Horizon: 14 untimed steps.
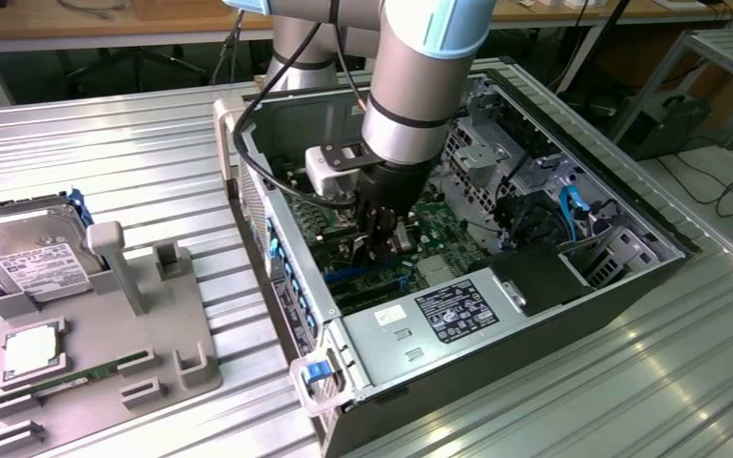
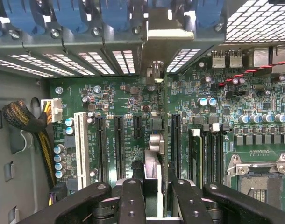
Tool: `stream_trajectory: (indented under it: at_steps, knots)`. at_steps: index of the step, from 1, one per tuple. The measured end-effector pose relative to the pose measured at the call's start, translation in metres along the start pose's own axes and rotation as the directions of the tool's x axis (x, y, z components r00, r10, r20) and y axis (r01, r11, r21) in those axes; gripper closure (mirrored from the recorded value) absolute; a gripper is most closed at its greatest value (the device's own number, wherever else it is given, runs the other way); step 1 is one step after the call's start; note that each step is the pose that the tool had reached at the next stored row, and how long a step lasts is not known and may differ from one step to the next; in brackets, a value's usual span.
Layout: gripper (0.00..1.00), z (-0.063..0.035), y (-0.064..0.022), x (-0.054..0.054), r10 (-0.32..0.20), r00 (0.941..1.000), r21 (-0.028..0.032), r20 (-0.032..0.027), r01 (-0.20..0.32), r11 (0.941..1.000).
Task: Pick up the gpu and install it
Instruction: 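Insert the gpu into the slot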
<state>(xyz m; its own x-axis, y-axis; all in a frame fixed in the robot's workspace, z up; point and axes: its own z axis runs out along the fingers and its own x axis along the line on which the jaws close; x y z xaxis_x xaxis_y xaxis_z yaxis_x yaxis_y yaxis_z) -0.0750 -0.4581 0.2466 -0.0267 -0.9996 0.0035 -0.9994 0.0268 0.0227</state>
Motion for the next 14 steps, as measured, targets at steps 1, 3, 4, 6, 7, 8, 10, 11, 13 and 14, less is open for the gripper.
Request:
stream_trajectory:
  at_steps: [1, 3, 4, 6, 7, 8, 10, 11, 13, 14]
  knots:
    - [0.72, 0.0002, 0.0006, 0.0000, 0.000, 1.0000, 0.0000, 0.0001, 0.000, 1.0000]
    - [0.72, 0.0005, 0.0014, 0.0000, 0.000, 1.0000, 0.0001, 0.0001, 0.000, 1.0000]
    - [0.72, 0.0007, 0.0018, 0.0001, 0.000, 1.0000, 0.0000, 0.0000, 0.000, 1.0000]
    - [0.72, 0.0011, 0.0025, 0.0001, 0.000, 1.0000, 0.0001, 0.0001, 0.000, 1.0000]
    - [0.72, 0.0012, 0.0028, 0.0001, 0.000, 1.0000, 0.0001, 0.0001, 0.000, 1.0000]
    - [0.72, 0.0013, 0.0030, 0.0001, 0.000, 1.0000, 0.0001, 0.0001, 0.000, 1.0000]
    - [0.72, 0.0019, 0.0032, 0.0001, 0.000, 1.0000, 0.0000, 0.0006, 0.000, 1.0000]
    - [0.72, 0.0020, 0.0032, 0.0001, 0.000, 1.0000, 0.0001, 0.0009, 0.000, 1.0000]
    - [0.72, 0.0020, 0.0032, 0.0001, 0.000, 1.0000, 0.0000, 0.0009, 0.000, 1.0000]
    - [0.72, 0.0020, 0.0026, 0.0001, 0.000, 1.0000, 0.0001, 0.0011, 0.000, 1.0000]
